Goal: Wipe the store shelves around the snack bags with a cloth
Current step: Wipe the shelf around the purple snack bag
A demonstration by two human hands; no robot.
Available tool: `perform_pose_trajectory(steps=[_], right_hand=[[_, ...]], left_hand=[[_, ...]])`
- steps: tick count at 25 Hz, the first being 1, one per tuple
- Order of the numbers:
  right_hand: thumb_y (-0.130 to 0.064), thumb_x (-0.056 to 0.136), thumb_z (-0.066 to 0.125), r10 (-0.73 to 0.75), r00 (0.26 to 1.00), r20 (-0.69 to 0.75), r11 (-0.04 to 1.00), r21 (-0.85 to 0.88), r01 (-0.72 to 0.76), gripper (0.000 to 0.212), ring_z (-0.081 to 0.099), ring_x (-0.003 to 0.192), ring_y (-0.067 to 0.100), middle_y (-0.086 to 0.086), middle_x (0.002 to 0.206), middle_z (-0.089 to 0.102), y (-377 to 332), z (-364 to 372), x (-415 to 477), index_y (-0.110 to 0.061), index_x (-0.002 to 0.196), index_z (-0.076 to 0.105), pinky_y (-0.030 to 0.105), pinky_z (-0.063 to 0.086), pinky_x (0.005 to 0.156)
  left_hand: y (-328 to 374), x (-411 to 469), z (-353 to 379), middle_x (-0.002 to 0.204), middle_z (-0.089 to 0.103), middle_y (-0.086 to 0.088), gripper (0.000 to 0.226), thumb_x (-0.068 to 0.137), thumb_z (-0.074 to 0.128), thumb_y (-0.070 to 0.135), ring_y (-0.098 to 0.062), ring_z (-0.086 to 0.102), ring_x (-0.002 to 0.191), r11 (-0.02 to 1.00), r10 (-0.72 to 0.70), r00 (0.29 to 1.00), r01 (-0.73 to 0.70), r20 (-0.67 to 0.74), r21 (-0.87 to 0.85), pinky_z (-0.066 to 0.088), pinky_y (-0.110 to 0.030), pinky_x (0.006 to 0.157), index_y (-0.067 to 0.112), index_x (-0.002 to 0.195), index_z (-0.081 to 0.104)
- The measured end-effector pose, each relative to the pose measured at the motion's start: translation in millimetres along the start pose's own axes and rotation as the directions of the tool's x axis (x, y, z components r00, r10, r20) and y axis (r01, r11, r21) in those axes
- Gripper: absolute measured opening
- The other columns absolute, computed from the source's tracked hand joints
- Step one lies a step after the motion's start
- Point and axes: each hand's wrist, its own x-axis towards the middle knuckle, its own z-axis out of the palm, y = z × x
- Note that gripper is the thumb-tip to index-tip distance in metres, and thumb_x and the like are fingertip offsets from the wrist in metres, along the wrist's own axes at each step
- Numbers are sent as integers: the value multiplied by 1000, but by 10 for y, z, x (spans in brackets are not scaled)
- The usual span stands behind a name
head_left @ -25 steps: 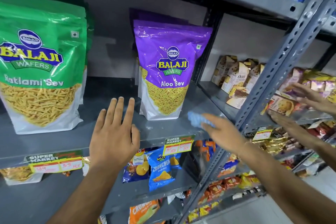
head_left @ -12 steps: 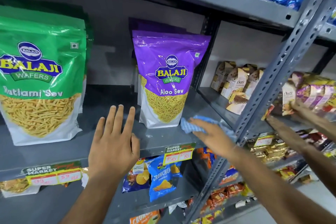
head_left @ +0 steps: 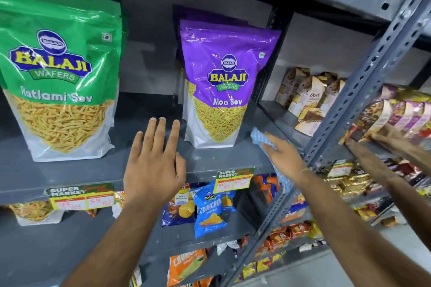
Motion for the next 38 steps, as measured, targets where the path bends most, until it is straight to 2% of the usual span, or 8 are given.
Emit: perform_pose_trajectory(steps=[9,14,20,24,27,30,34,38], right_hand=[[-9,102,52,-131,977,-171,961,218,167,40,47,124,-20,-31,135,54,-282,-229,-631,-37,131,57,28,35,115],[-12,100,52,-154,987,-46,984,-102,148,47,27,151,15,-5,150,51,-213,167,-232,-34,141,53,18,-8,119],[-9,100,53,-259,965,40,962,103,254,51,40,133,-16,-25,141,52,-485,14,-866,-44,137,52,11,30,113],[-2,102,48,-221,975,-31,975,-13,220,49,30,148,6,-16,150,38,-317,-413,-42,-29,142,50,25,24,122],[-13,100,53,-183,981,68,980,-63,188,39,50,138,20,-8,143,55,-177,-76,97,-29,137,57,35,37,116],[-17,98,55,-202,979,-14,967,-159,197,48,43,142,12,-9,151,51,-162,249,-378,-37,141,52,34,32,120],[-7,97,49,-436,857,273,872,-108,478,58,23,146,-10,-24,157,35,-497,394,-956,-39,146,44,16,16,121],[0,94,52,-441,893,91,888,-104,449,57,53,87,-22,-7,138,62,-611,-11,-597,-30,142,51,8,46,85]], left_hand=[[-1,3,43,176,36,-19,75,99,32,33,-33,25,169,999,29,999,-28,-34,27,28,-59,133,14,171,34],[5,15,43,178,33,-19,75,98,31,33,-33,22,169,1000,6,1000,-6,3,19,24,-57,135,17,171,35],[-1,11,52,178,32,-18,77,97,30,35,-32,22,170,999,11,1000,-11,9,30,24,-56,136,15,171,34],[4,-5,74,180,30,-14,81,96,31,35,-31,22,170,1000,-5,1000,5,-7,16,25,-55,136,8,173,25],[-13,10,81,180,28,-13,81,97,31,36,-30,22,170,1000,0,1000,1,-7,24,26,-55,136,6,172,24],[-5,3,101,180,29,-13,80,98,31,36,-30,22,170,999,-8,1000,8,-6,35,26,-55,135,6,172,26],[-22,-5,81,181,27,-12,74,106,28,37,-29,23,169,999,19,1000,-19,-10,33,26,-54,135,8,173,22],[-7,-18,64,182,25,-12,72,108,25,39,-28,21,170,1000,-4,1000,4,-12,16,24,-53,136,10,175,19]])
